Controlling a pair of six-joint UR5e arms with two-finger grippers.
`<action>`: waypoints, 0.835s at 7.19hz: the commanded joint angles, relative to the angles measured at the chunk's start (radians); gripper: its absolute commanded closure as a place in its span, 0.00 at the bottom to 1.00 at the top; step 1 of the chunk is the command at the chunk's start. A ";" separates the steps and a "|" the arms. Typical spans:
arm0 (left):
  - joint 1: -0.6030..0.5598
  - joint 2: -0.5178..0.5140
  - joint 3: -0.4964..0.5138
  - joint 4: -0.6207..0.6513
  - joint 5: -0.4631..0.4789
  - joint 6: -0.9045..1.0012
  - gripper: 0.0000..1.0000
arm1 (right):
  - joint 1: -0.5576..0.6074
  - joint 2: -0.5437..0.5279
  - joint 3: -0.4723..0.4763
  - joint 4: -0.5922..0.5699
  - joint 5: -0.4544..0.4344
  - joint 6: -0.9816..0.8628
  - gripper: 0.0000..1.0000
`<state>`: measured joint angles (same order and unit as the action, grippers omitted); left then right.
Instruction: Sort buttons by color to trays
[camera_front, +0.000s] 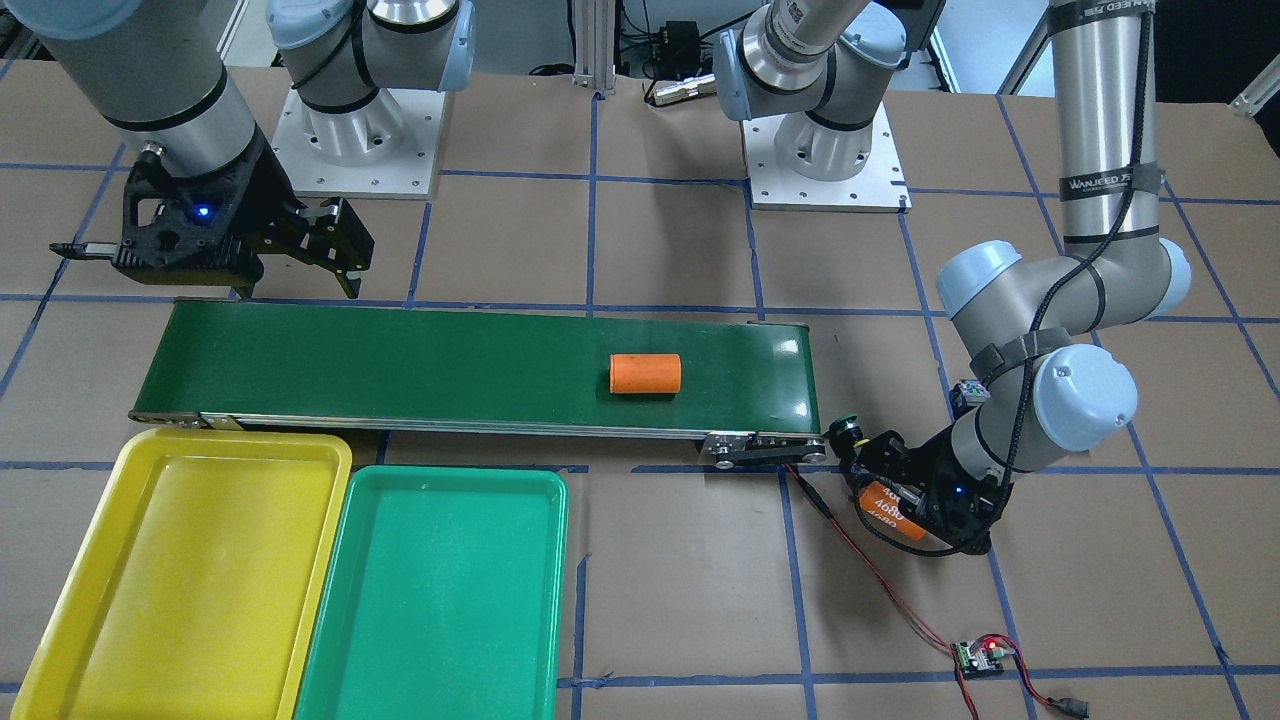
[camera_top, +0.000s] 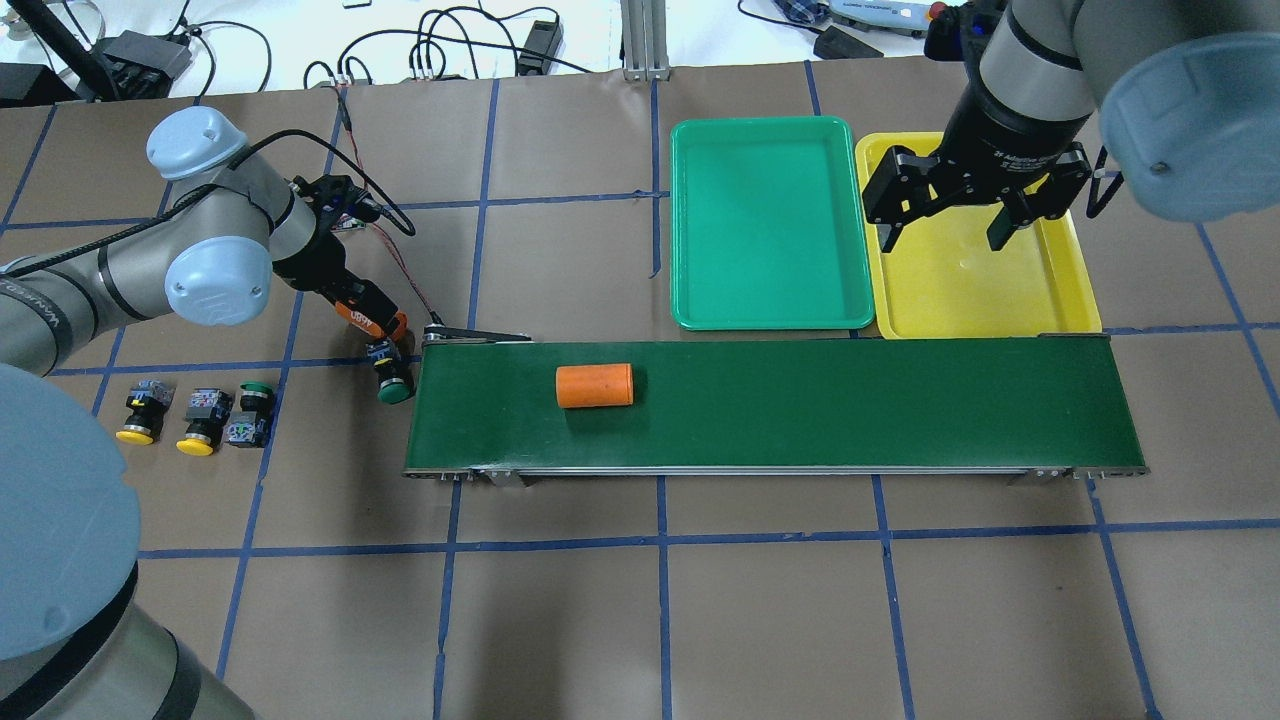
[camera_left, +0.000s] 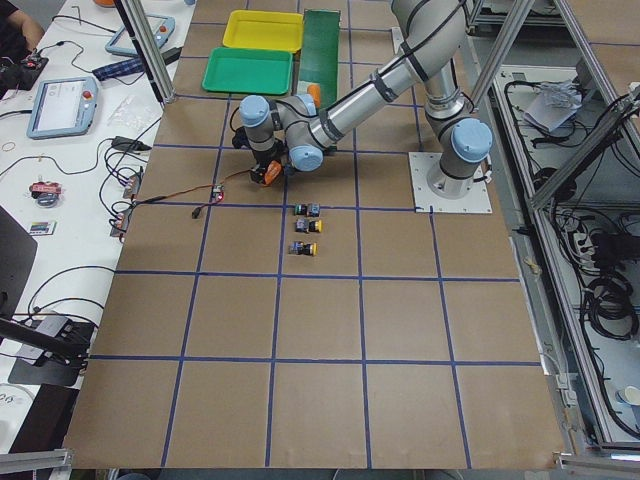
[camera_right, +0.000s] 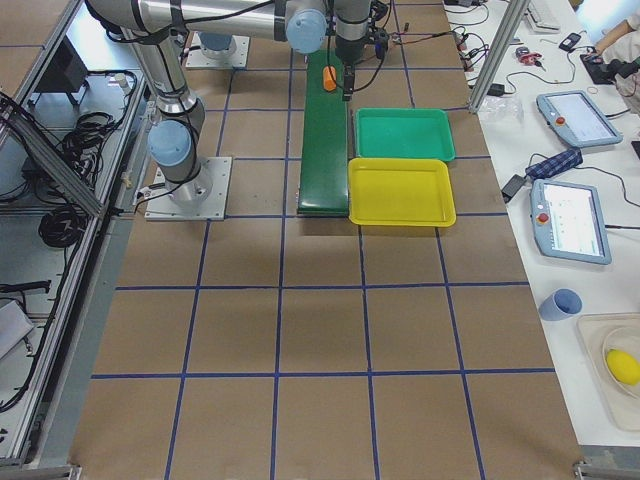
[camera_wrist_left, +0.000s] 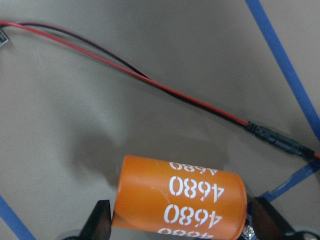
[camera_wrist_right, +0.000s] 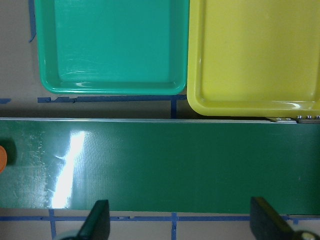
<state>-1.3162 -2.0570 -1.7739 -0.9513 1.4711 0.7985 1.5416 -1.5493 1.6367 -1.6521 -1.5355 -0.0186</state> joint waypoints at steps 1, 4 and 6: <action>0.000 -0.005 0.004 0.000 -0.002 -0.007 0.82 | 0.000 0.000 0.000 0.000 0.000 0.000 0.00; -0.002 0.026 0.005 -0.001 -0.003 -0.010 1.00 | 0.000 0.000 0.009 -0.002 0.002 0.000 0.00; -0.003 0.070 0.019 -0.018 0.008 -0.042 1.00 | 0.000 -0.003 0.008 -0.002 0.002 0.002 0.00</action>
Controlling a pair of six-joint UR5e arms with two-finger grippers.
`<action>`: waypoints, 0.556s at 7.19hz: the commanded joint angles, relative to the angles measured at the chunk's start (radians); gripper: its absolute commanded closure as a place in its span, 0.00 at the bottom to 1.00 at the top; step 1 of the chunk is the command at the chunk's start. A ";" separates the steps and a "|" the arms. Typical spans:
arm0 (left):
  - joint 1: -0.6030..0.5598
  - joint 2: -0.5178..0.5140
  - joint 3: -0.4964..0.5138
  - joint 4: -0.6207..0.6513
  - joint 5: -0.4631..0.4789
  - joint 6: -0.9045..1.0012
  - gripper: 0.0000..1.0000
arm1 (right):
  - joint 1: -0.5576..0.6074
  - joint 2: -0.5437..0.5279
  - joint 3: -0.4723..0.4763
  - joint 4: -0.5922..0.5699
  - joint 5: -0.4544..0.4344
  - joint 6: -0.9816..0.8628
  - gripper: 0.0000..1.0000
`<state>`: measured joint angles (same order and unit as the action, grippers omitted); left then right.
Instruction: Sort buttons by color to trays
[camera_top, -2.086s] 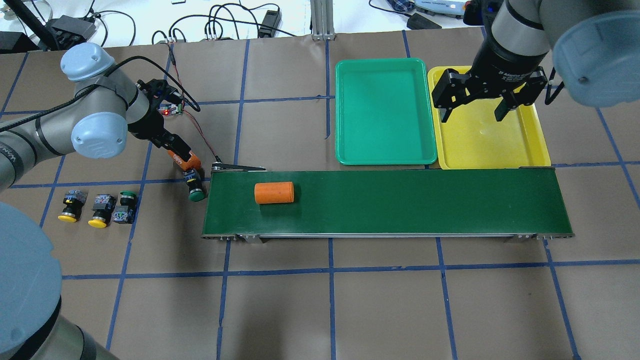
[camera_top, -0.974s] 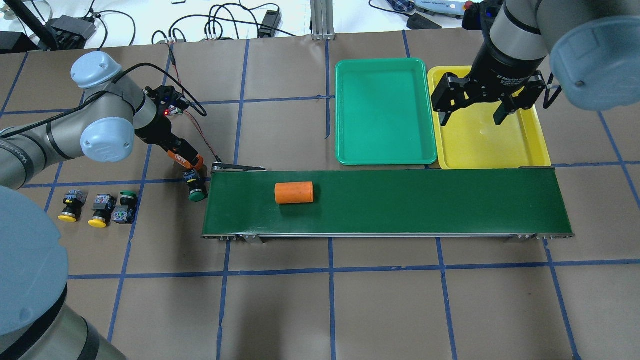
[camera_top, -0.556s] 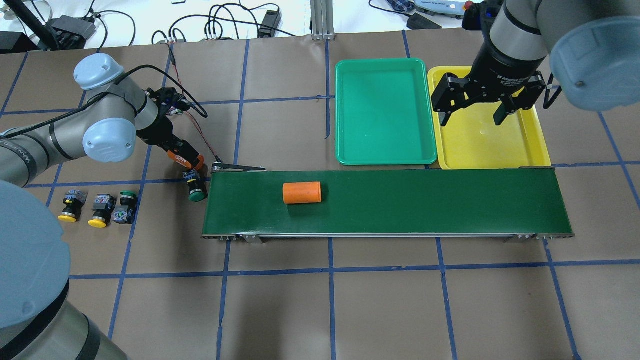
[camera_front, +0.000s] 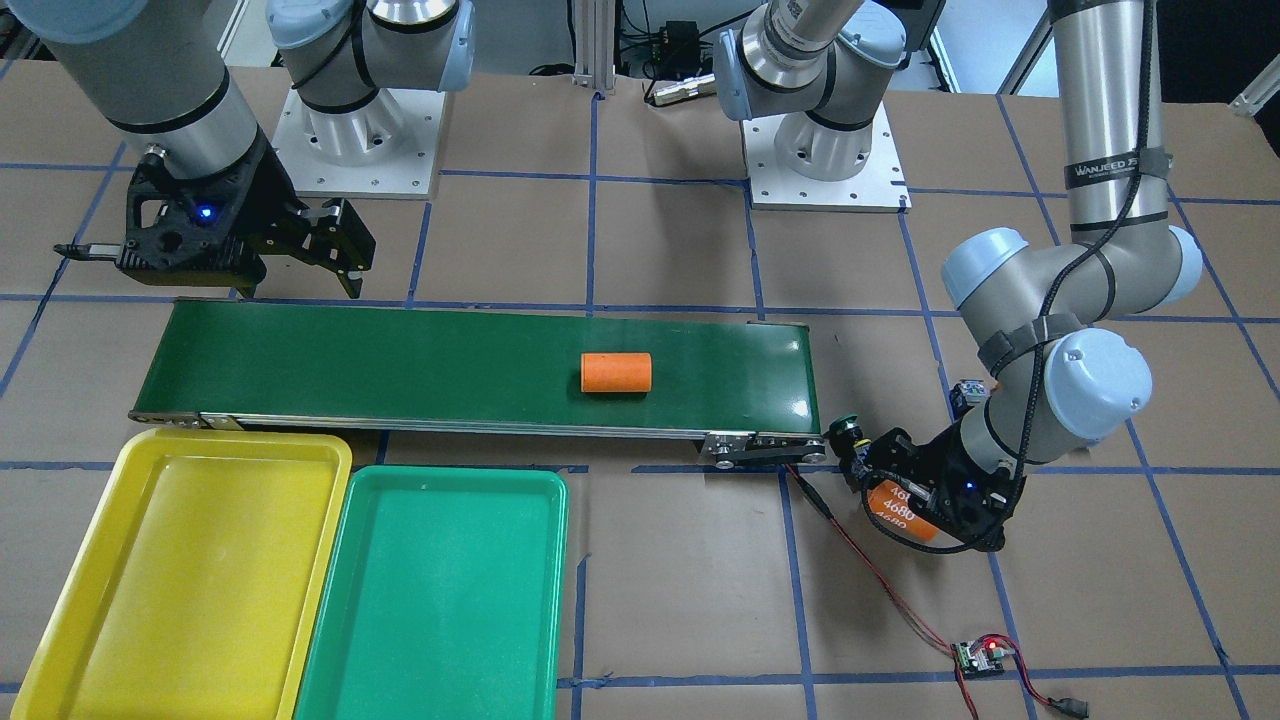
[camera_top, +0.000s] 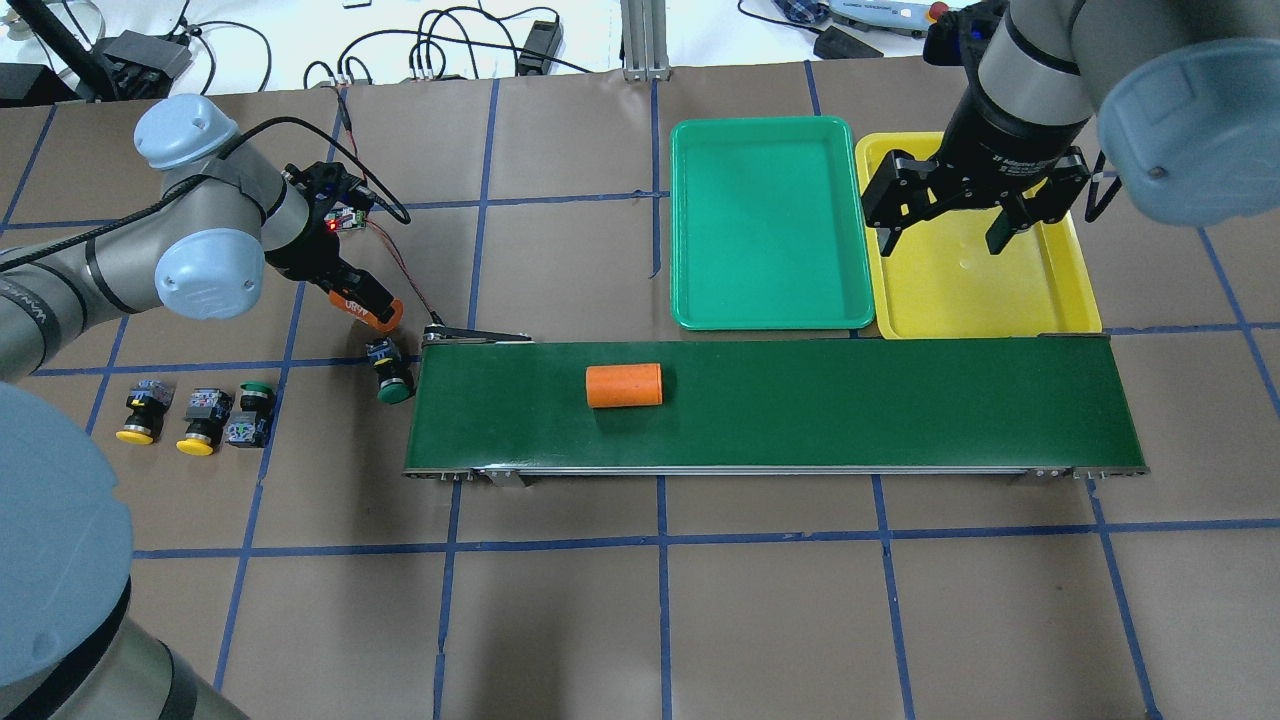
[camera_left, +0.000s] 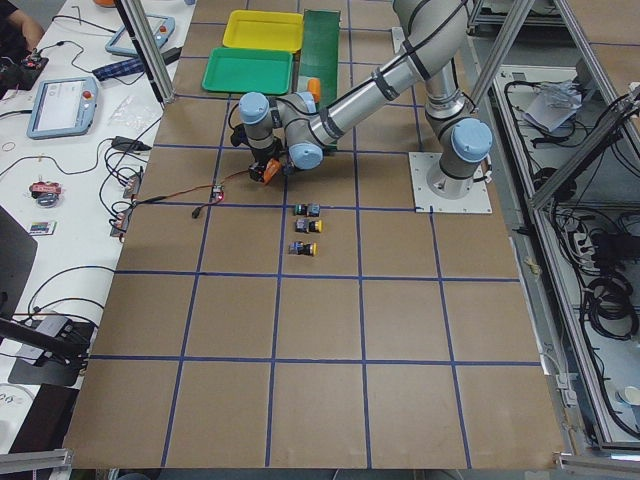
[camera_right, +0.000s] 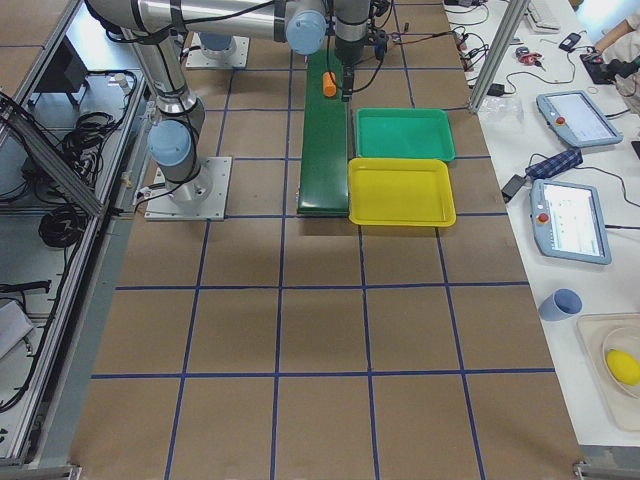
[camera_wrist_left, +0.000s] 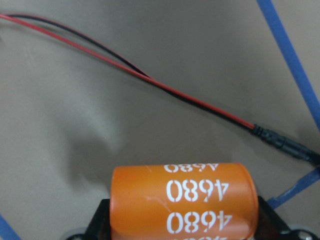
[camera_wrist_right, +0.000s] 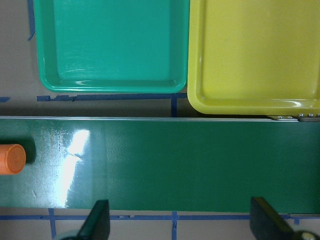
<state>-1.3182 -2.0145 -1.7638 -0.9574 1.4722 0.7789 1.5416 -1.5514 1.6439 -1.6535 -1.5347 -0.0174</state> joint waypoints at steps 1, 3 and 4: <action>-0.009 0.072 -0.002 -0.047 0.007 -0.162 1.00 | 0.000 0.001 0.002 0.000 0.002 0.001 0.00; -0.022 0.185 -0.022 -0.165 0.003 -0.379 1.00 | 0.000 0.001 0.002 0.000 0.001 0.001 0.00; -0.074 0.235 -0.066 -0.187 0.000 -0.474 1.00 | 0.000 0.001 0.001 0.001 0.001 0.001 0.00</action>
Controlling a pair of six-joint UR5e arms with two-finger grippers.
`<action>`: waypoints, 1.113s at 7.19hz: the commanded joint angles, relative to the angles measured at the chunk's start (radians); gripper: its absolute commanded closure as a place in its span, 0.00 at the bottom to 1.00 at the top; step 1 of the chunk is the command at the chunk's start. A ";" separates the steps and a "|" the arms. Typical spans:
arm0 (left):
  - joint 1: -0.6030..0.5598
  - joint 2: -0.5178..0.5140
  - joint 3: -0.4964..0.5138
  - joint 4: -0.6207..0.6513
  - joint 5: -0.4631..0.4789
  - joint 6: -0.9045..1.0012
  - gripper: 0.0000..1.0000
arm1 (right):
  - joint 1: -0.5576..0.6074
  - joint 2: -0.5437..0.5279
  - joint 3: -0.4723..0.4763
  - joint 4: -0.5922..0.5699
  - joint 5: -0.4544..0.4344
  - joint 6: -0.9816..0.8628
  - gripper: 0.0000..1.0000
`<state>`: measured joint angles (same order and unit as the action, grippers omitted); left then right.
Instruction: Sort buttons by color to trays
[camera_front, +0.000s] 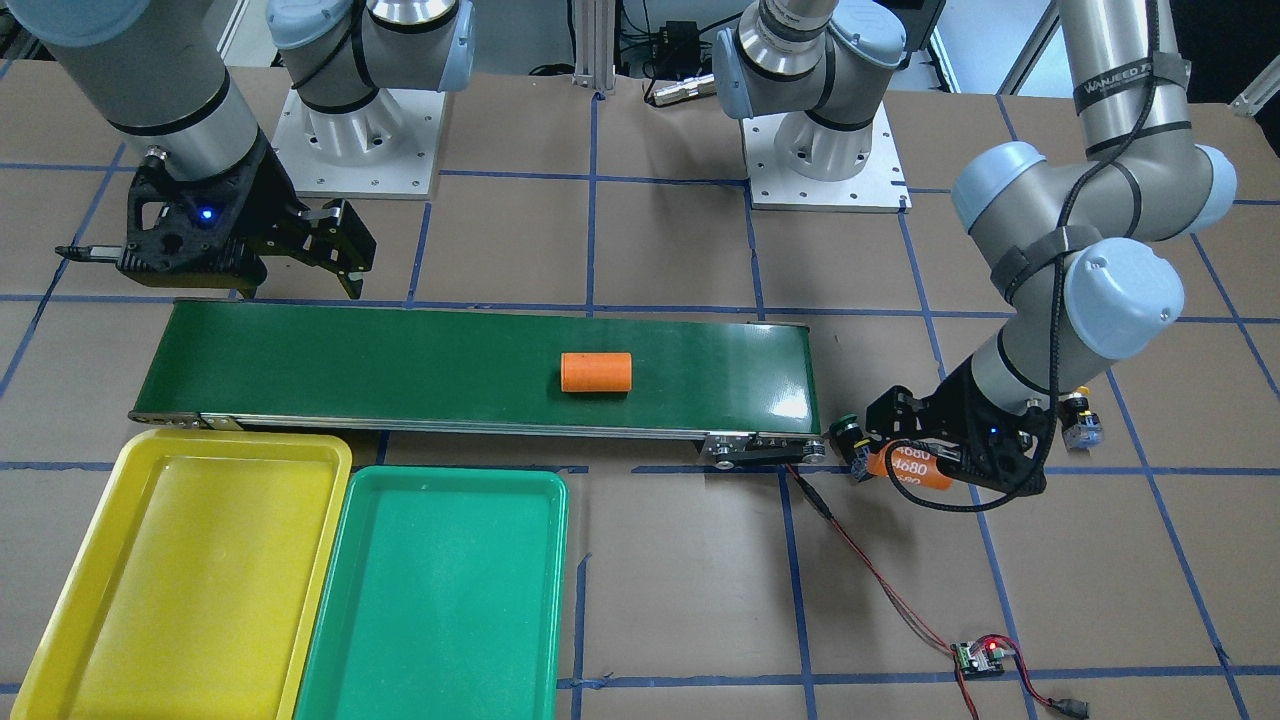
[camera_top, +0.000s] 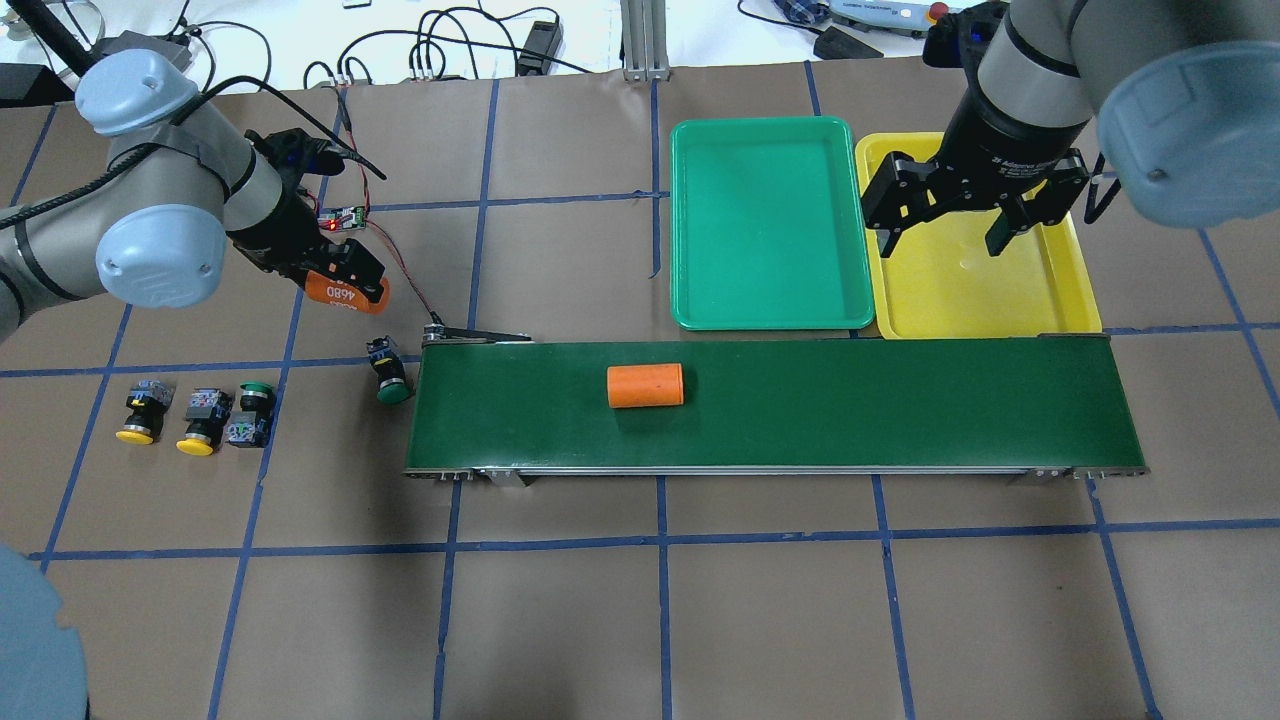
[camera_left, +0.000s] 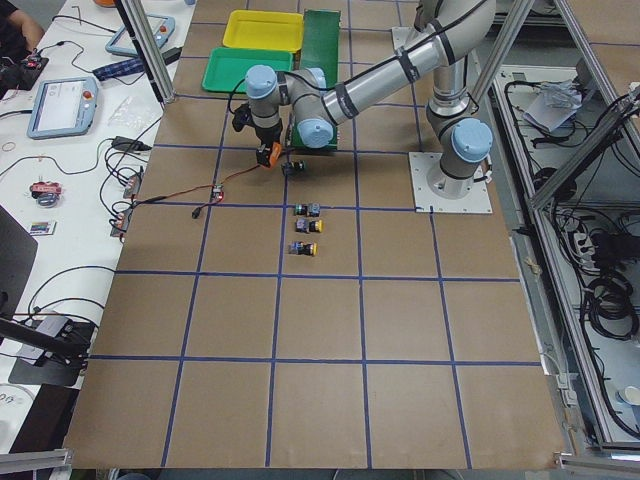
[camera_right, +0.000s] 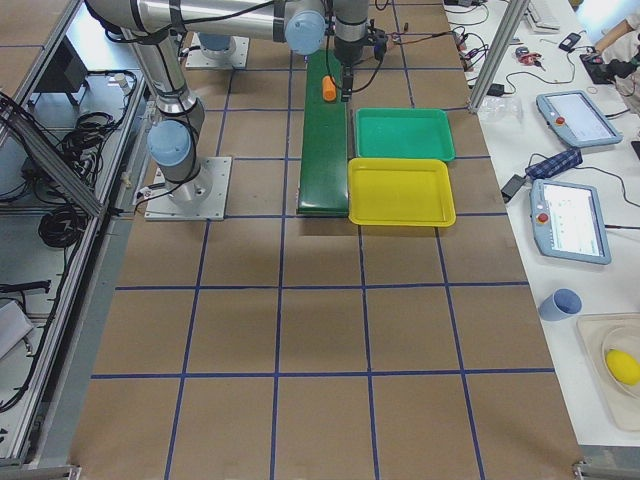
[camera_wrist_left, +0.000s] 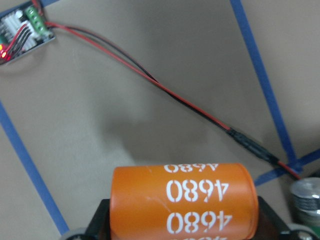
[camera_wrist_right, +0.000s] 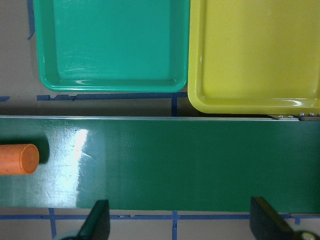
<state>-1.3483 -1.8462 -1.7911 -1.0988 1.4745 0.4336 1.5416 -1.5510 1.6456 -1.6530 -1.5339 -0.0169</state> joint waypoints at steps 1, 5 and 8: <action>-0.101 0.102 -0.098 -0.043 -0.003 -0.224 1.00 | 0.000 0.002 0.000 -0.001 0.000 0.000 0.00; -0.204 0.150 -0.191 -0.035 -0.045 -0.365 1.00 | 0.002 0.003 0.000 -0.004 0.001 -0.003 0.00; -0.203 0.118 -0.194 -0.033 -0.037 -0.343 0.88 | 0.000 0.003 0.000 -0.002 0.001 -0.002 0.00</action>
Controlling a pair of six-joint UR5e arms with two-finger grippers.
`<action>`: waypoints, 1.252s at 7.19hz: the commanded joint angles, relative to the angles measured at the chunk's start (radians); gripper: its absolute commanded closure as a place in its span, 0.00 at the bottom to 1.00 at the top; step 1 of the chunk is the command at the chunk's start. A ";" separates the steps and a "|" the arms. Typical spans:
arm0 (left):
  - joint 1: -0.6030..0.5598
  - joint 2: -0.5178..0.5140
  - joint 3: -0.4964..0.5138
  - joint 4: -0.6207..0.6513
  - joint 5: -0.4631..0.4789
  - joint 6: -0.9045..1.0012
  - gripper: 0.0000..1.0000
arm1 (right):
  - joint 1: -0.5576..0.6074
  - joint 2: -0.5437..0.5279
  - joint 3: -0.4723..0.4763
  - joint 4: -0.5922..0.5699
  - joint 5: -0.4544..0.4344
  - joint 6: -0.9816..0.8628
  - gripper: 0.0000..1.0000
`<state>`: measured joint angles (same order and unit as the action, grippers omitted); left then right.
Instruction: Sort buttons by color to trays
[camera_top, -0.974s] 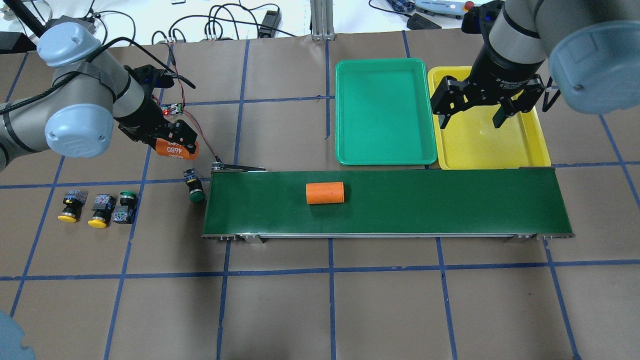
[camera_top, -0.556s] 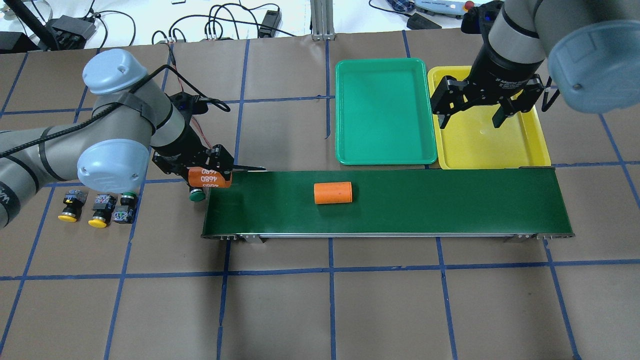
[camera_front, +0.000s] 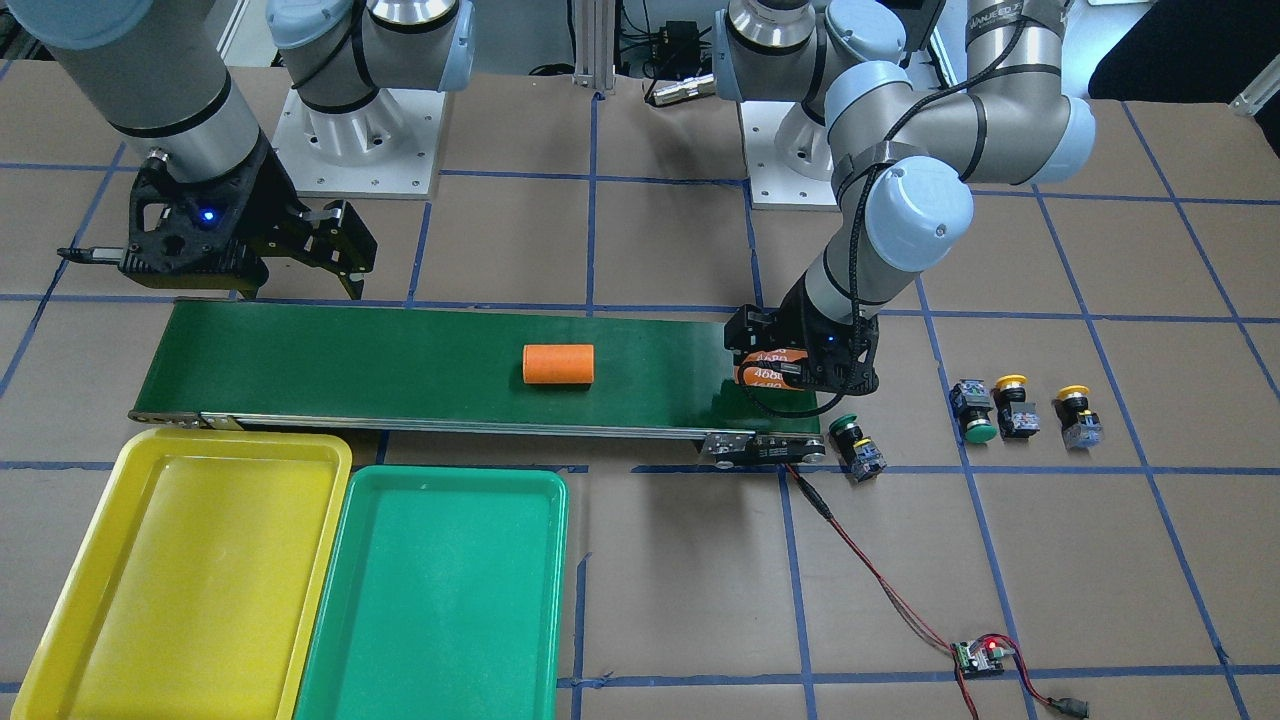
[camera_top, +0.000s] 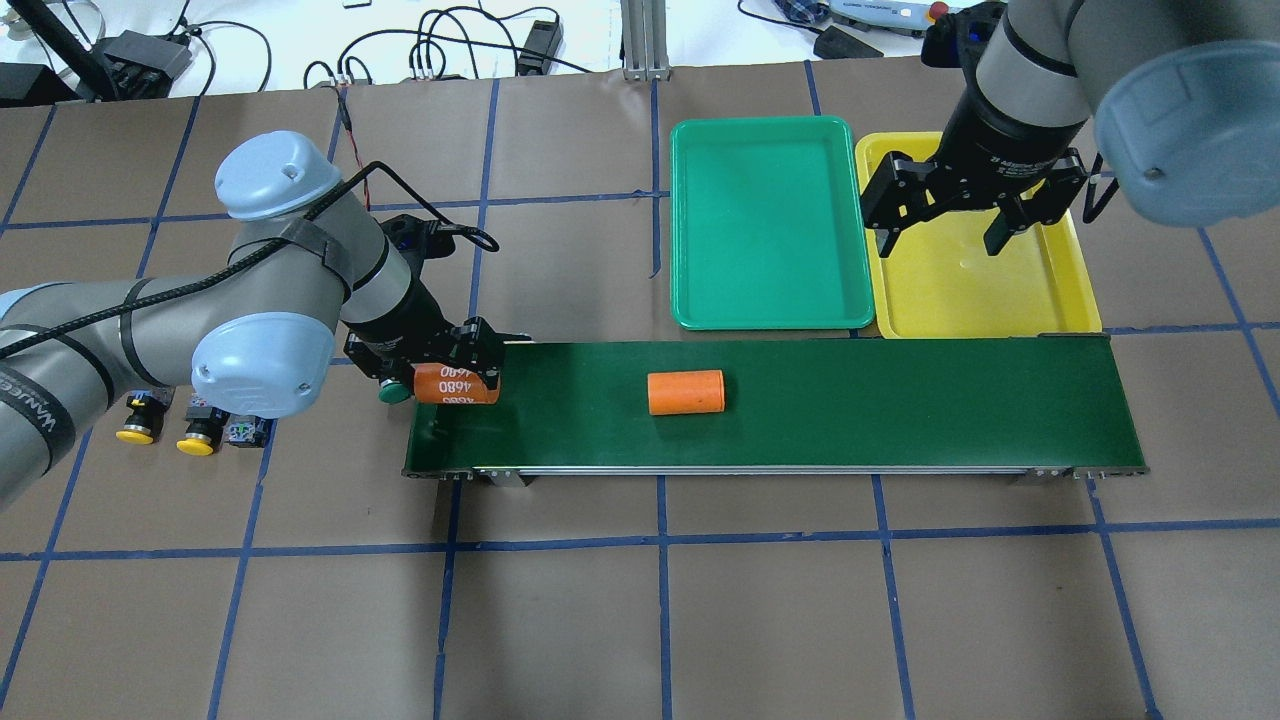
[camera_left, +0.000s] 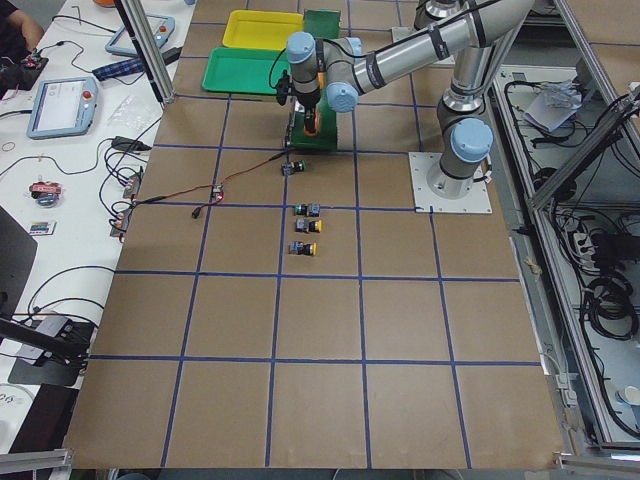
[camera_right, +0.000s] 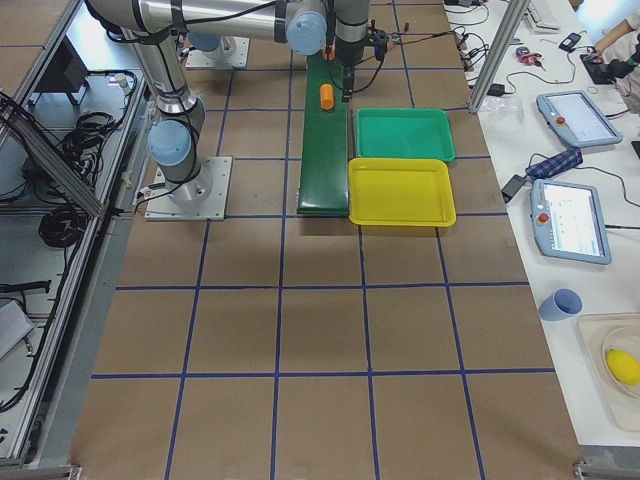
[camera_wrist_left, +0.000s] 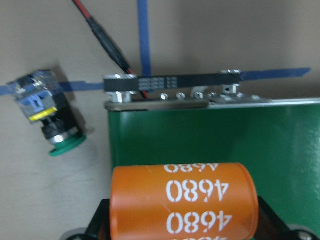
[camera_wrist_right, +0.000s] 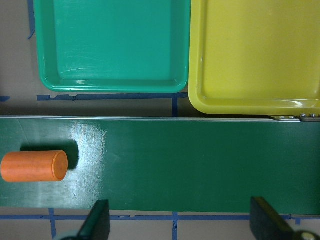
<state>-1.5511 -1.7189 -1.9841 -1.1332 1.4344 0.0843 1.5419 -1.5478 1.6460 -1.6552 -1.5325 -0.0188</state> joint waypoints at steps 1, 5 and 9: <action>0.000 -0.011 -0.001 0.003 -0.002 0.005 0.43 | 0.000 0.000 0.000 0.002 -0.002 0.000 0.00; 0.011 0.007 0.017 -0.002 -0.015 0.005 0.00 | -0.009 0.000 0.000 0.002 -0.003 -0.010 0.00; 0.096 0.044 0.079 -0.026 -0.055 -0.003 0.00 | -0.006 0.000 0.000 0.002 -0.003 -0.004 0.00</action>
<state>-1.4989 -1.6759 -1.9235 -1.1507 1.3788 0.0817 1.5346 -1.5479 1.6459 -1.6536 -1.5361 -0.0249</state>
